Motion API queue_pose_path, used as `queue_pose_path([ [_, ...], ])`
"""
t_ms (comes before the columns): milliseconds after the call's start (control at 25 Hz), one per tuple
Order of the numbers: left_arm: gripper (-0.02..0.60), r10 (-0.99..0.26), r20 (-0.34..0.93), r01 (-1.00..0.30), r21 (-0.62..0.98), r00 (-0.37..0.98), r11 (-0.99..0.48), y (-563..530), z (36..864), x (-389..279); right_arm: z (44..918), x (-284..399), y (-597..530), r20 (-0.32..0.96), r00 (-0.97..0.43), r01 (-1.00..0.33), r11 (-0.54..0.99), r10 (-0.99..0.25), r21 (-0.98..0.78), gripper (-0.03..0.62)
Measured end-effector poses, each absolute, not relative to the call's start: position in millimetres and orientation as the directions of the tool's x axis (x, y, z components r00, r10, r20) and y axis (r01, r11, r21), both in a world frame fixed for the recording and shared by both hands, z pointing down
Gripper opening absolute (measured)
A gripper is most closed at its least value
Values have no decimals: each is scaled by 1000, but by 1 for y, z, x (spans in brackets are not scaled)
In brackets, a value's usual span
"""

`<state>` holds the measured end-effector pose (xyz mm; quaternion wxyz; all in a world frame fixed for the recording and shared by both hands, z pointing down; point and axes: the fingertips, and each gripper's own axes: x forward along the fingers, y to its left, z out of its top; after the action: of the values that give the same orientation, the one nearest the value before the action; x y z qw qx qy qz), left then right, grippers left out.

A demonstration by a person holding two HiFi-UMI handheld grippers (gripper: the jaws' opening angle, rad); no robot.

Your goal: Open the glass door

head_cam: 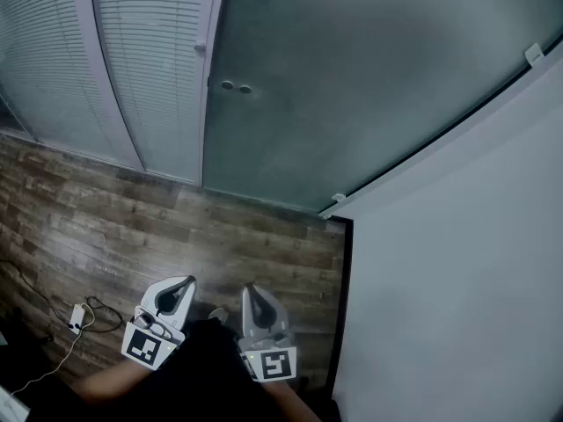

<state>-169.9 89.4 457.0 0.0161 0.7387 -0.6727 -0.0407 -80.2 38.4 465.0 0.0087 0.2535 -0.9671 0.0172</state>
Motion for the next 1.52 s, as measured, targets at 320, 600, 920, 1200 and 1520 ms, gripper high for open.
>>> queue_pose_path([
  [320, 0, -995, -41, -994, 59, 90, -93, 84, 457, -147, 469, -61, 27, 41, -852, -524, 850, -522, -55, 0],
  [600, 0, -996, -9, -995, 51, 91, -92, 87, 469, -131, 489, -36, 25, 55, -851, -525, 846, -522, -93, 2],
  [920, 0, -990, 0, -989, 51, 141, -140, 70, 470, -122, 494, -23, 17, 57, -829, -559, 822, -556, -108, 2],
  [1200, 0, -981, -12, -979, 70, 194, -194, 35, 475, -125, 498, -21, -2, 69, -807, -591, 802, -586, -92, 2],
  [1520, 0, -974, 21, -968, 113, 227, -223, -5, 484, -142, 496, -47, -45, 106, -784, -620, 779, -612, -91, 2],
])
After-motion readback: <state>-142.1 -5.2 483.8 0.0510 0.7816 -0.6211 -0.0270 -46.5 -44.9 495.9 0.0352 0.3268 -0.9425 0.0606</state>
